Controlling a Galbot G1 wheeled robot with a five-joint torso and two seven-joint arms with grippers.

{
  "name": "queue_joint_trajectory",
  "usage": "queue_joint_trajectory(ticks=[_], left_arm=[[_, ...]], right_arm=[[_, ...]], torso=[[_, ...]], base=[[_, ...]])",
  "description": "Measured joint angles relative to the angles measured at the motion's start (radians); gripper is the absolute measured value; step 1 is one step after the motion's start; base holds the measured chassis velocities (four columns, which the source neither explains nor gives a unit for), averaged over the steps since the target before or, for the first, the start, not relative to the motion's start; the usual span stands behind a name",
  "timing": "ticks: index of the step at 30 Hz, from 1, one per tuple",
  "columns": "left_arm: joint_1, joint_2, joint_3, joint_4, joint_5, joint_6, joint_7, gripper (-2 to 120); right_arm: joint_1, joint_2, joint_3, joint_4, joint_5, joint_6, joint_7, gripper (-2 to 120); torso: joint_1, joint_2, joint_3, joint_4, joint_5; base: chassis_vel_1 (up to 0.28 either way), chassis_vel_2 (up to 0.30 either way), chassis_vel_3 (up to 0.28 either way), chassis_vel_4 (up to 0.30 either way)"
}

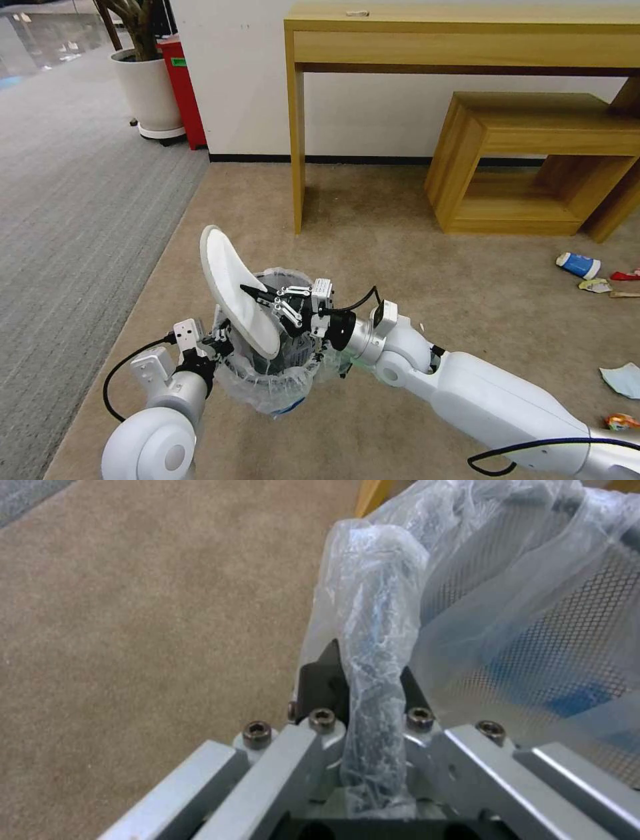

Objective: Pick up the trash bin and place the garbage on the floor into it.

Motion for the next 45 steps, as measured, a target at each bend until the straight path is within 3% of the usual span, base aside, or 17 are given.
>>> queue_joint_trajectory(ticks=[15, 26, 28, 38, 45], left_arm=[[0.008, 0.009, -0.019, -0.022, -0.018, 0.000, 0.001, 2], [0.024, 0.008, -0.023, -0.040, -0.023, -0.001, 0.002, 2], [0.024, 0.008, -0.023, -0.041, -0.023, -0.001, 0.002, 2], [0.028, 0.005, -0.024, -0.045, -0.020, -0.004, 0.004, 2], [0.027, 0.007, -0.028, -0.033, -0.018, -0.005, 0.005, 2]], right_arm=[[-0.015, -0.009, 0.006, -0.017, -0.034, 0.007, -0.003, 1], [-0.048, -0.024, 0.029, -0.032, -0.056, 0.015, -0.019, 44], [-0.049, -0.025, 0.030, -0.032, -0.056, 0.015, -0.019, 46], [-0.062, -0.028, 0.041, -0.035, -0.069, 0.017, -0.024, 88], [-0.062, -0.019, 0.085, -0.019, -0.058, 0.012, 0.005, 93]], torso=[[0.000, 0.000, 0.000, 0.0000, 0.0000], [0.000, 0.000, 0.000, 0.0000, 0.0001], [0.000, 0.000, 0.000, 0.0000, 0.0001], [0.000, 0.000, 0.000, 0.0000, 0.0001], [0.000, 0.000, 0.000, 0.0000, 0.0000]], base=[[0.000, 0.000, 0.000, 0.000], [0.000, 0.000, 0.000, 0.000], [0.000, 0.000, 0.000, 0.000], [0.000, 0.000, 0.000, 0.000], [0.000, 0.000, 0.000, 0.000]])
